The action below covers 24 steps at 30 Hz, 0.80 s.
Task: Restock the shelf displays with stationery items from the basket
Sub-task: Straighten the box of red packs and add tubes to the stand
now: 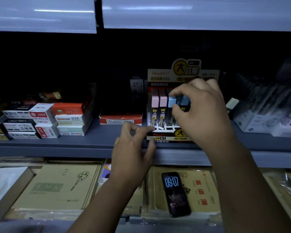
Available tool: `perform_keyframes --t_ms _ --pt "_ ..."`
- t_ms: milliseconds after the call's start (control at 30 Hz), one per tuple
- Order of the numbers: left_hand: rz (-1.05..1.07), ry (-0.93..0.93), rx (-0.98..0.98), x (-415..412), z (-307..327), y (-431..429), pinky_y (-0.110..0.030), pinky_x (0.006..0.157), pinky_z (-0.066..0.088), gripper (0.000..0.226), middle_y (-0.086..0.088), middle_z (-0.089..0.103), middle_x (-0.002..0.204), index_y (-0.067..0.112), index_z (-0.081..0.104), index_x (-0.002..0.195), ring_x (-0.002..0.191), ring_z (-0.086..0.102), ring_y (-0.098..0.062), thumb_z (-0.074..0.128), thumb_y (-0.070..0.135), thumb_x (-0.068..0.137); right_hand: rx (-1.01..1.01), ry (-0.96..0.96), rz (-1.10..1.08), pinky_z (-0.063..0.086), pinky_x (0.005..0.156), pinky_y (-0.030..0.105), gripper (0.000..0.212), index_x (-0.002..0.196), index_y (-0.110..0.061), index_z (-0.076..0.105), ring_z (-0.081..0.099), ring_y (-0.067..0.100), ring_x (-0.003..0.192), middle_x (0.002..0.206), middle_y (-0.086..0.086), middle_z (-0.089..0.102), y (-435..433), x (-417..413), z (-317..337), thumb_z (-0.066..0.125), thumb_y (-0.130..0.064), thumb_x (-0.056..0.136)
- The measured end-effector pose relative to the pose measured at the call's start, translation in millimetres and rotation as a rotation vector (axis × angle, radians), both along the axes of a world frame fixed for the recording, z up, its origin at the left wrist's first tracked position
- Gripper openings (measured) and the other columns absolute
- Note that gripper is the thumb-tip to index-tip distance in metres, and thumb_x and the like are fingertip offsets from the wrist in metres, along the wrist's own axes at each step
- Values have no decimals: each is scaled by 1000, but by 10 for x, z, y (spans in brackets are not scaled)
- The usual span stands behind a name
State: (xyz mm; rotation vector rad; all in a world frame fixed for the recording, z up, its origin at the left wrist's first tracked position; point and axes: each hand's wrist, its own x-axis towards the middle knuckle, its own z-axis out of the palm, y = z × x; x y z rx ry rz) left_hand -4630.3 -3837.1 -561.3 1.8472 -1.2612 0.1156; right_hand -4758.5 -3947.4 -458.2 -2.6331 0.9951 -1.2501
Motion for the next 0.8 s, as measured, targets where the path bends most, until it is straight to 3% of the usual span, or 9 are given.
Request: perform_keyframes --t_ms 133,367,500,600,700,800 --pt "-26 -48 -14 -77 36 -14 -42 79 54 29 9 40 116 33 63 123 93 53 -15 63 35 94 -32 -13 -5 45 86 44 17 98 -21 73 46 25 104 97 -9 58 1 -13 -42 71 -13 84" --pt "-67 -66 -25 -187 38 -44 -41 76 52 28 10 43 118 29 63 123 92 54 -15 60 32 95 -25 36 15 28 84 29 8 98 -26 69 44 19 100 99 -12 65 -25 -20 -7 66 -21 94" --pt "-67 -62 -19 -197 20 -42 -39 76 52 31 14 42 120 28 63 126 92 54 -13 57 30 96 100 -6 43 34 92 33 20 115 -29 71 44 19 106 105 -7 64 -53 11 23 63 -23 97" --pt "-76 -55 -17 -189 20 -28 -41 76 54 34 14 42 120 29 63 128 93 55 -14 54 31 95 175 -96 75 41 94 40 20 115 -29 72 45 22 105 98 -5 57 -77 8 54 61 -25 98" --pt "-86 -57 -10 -183 26 -15 -42 78 54 35 14 42 122 30 62 129 96 54 -14 52 32 95 196 -154 93 44 84 35 16 111 -27 71 50 20 99 91 -9 53 -105 -22 84 59 -27 100" --pt "-89 -56 -10 -184 25 -11 -42 78 54 35 13 42 122 29 62 129 96 54 -14 53 31 96 242 -243 153 40 63 19 13 106 -18 69 54 5 70 77 -8 55 -133 -75 139 58 -22 101"
